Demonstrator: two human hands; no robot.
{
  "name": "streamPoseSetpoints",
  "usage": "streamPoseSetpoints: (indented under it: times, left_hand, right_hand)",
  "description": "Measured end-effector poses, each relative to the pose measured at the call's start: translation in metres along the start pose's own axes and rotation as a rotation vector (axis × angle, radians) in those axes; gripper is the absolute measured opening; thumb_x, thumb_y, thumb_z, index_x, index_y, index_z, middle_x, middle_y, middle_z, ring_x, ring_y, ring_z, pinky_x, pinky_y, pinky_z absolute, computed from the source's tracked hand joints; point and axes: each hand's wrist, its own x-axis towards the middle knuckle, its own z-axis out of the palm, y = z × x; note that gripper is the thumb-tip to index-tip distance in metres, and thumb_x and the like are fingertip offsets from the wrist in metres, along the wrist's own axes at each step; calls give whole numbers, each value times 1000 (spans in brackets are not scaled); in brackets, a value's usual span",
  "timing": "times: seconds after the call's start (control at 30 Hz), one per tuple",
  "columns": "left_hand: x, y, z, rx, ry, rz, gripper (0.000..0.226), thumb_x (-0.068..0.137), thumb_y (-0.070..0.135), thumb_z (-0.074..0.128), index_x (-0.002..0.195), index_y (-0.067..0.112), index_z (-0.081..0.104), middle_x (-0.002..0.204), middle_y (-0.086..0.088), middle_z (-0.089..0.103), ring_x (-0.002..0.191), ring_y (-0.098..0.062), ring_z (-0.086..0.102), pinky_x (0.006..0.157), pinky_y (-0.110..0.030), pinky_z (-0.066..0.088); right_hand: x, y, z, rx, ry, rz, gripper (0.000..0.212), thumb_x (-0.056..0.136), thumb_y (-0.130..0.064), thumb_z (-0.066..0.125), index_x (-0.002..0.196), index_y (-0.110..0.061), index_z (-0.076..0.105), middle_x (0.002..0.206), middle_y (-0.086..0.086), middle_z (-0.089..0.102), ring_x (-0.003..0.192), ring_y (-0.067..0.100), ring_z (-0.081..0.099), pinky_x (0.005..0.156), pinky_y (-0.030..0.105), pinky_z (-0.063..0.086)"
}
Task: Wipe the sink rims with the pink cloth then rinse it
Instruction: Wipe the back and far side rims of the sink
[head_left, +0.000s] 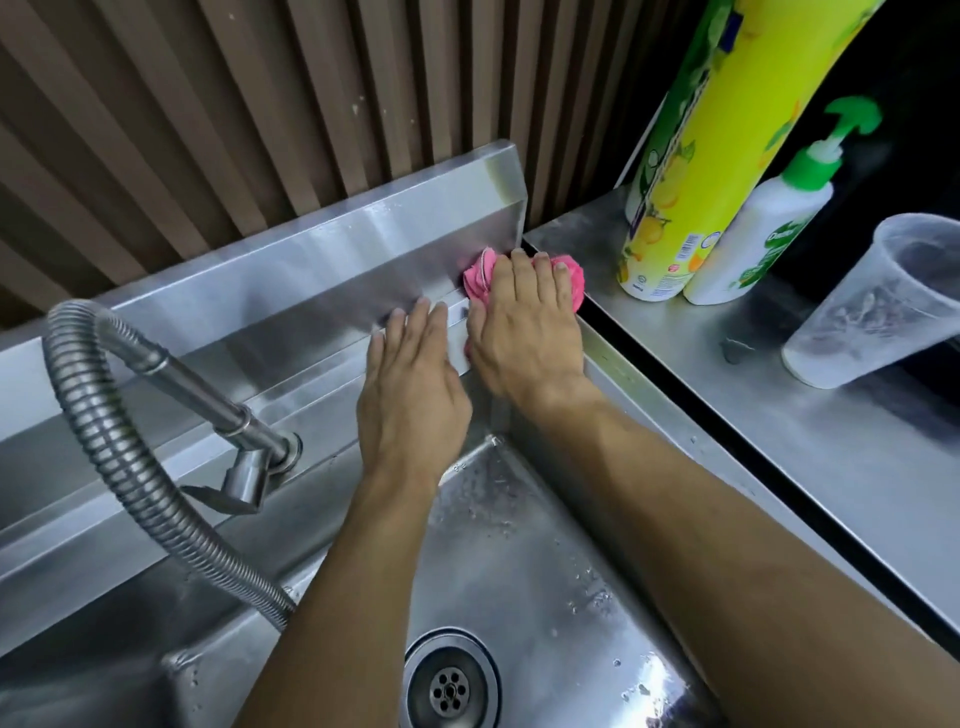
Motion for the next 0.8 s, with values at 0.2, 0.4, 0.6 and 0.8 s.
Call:
streamPoseSetpoints:
  times: [0.2,0.4,0.6,0.8]
  left_hand:
    - [-2,-9,5,94,-44,70,60,105,26,18,164,16,21,172,-1,19,160,-19,13,130,-36,2]
    - [-4,-7,6,175,-68,85,66,104,40,11,165,15,19,173,-2,15,160,-23,10,130,-41,4]
    - [-3,-8,9,200,-71,89,68,103,41,7,166,16,17,174,-3,13,160,-24,9,131,-42,4]
    - [-4,-6,7,217,-80,88,59,109,34,19,165,17,19,173,-4,14,160,-25,10,130,-44,7]
  right_hand:
    - [-11,-8,-4,49,-15,76,60,109,-37,24,157,-1,25,162,19,32,151,39,26,129,50,9]
    - [-73,32,-18,62,-18,33,59,107,-40,27,154,-5,36,159,21,35,148,41,31,128,50,12]
    - [-25,19,-13,22,-48,-75,54,108,-37,22,153,-10,33,149,12,41,140,34,36,125,48,14]
    - [-8,-4,-3,66,-32,57,62,110,-41,23,159,-4,22,165,21,26,155,39,19,130,50,3]
